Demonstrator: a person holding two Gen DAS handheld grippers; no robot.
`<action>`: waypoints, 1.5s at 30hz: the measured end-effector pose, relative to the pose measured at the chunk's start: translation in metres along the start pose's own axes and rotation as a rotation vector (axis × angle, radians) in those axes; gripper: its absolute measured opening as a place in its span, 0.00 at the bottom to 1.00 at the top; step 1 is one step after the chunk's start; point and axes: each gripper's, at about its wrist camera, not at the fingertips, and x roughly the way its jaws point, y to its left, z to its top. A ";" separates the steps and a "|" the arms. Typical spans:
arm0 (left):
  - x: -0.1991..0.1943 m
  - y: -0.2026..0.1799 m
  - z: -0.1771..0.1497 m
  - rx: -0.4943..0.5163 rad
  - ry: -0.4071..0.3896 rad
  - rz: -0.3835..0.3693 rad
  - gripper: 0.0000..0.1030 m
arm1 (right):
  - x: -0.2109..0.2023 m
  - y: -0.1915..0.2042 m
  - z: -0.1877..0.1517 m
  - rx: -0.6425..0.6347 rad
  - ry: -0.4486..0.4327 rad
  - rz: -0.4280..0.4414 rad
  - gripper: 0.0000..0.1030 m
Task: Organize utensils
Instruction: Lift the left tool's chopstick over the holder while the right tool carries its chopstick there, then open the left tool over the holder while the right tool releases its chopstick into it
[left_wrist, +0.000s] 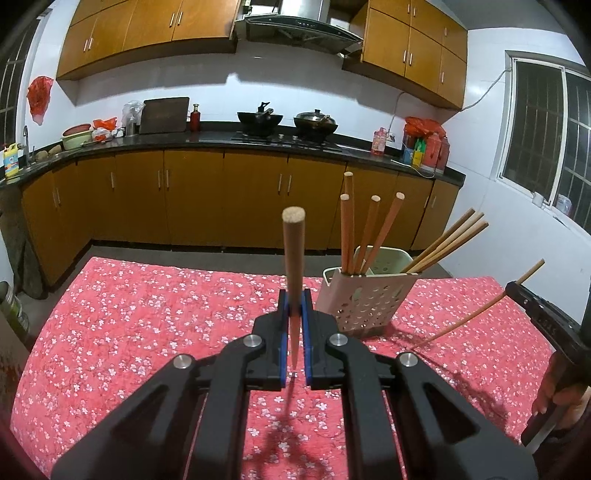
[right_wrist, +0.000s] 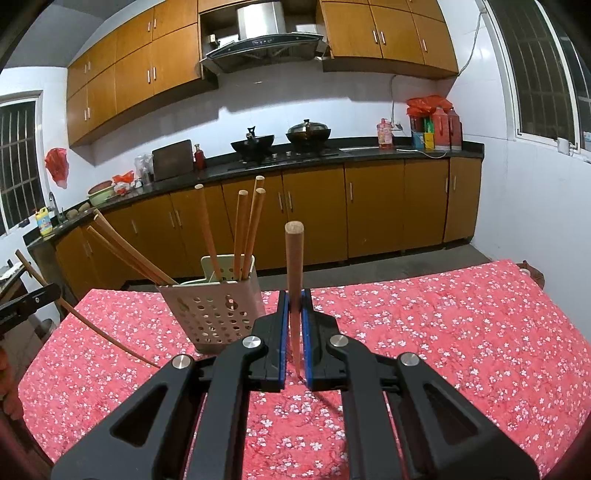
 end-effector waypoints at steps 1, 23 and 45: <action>0.000 0.000 0.000 0.000 0.000 -0.001 0.07 | 0.000 0.000 0.000 0.000 0.000 0.000 0.07; -0.035 -0.050 0.051 0.052 -0.134 -0.153 0.07 | -0.059 0.036 0.075 0.003 -0.239 0.219 0.07; 0.009 -0.069 0.090 0.000 -0.238 -0.095 0.07 | -0.007 0.064 0.101 -0.008 -0.407 0.170 0.07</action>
